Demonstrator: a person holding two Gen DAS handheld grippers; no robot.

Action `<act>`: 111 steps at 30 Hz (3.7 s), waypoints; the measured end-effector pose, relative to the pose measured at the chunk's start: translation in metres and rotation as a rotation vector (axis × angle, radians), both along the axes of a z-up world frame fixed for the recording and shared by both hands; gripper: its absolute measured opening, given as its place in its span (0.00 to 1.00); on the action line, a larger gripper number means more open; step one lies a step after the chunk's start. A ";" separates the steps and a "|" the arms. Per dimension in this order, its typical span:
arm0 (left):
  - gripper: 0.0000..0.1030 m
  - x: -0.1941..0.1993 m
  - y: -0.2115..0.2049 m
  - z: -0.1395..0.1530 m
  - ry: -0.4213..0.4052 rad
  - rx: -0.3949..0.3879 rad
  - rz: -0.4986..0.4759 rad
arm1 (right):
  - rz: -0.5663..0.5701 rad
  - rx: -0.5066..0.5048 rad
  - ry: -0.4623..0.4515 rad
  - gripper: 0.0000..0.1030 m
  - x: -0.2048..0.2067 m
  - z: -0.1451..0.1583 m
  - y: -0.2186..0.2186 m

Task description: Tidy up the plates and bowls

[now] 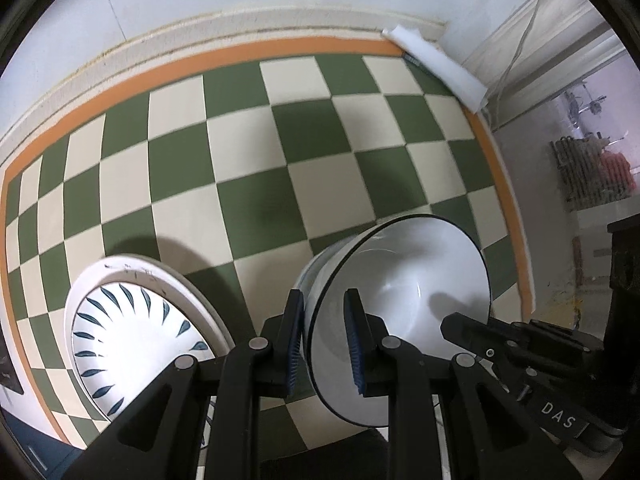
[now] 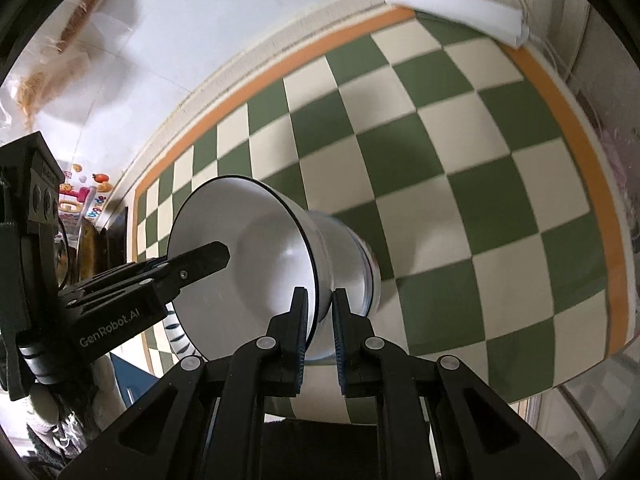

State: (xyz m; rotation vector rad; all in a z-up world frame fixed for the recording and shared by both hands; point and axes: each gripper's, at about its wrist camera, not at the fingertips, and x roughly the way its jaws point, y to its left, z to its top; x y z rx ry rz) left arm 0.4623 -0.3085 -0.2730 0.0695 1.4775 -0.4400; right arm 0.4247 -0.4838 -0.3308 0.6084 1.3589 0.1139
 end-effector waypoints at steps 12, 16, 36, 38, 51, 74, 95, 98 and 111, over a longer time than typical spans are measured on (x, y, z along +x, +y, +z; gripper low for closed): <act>0.18 -0.004 -0.010 -0.024 0.008 0.089 -0.045 | -0.003 0.003 0.054 0.13 0.003 -0.026 0.002; 0.18 -0.003 -0.010 -0.027 0.008 0.107 -0.053 | -0.003 0.002 0.062 0.14 0.005 -0.027 0.004; 0.22 -0.020 0.001 0.023 -0.099 0.089 -0.075 | -0.013 -0.088 0.012 0.19 -0.005 0.010 0.005; 0.27 -0.028 0.007 0.038 -0.126 0.073 -0.084 | -0.005 -0.137 -0.010 0.19 -0.013 0.025 0.009; 0.90 -0.055 0.036 0.093 -0.199 -0.021 -0.066 | 0.000 -0.228 -0.110 0.86 -0.066 0.094 0.025; 0.98 -0.053 0.044 0.093 -0.178 -0.075 -0.028 | -0.068 -0.245 -0.197 0.95 -0.085 0.124 0.015; 0.88 0.044 0.005 -0.080 0.244 -0.025 0.008 | -0.113 0.290 0.015 0.82 -0.013 -0.080 -0.015; 0.74 0.043 0.003 -0.094 0.316 -0.062 0.003 | -0.107 0.339 0.048 0.71 -0.008 -0.098 -0.012; 0.54 0.038 -0.001 -0.091 0.317 -0.143 0.014 | -0.118 0.389 0.077 0.51 -0.002 -0.130 -0.008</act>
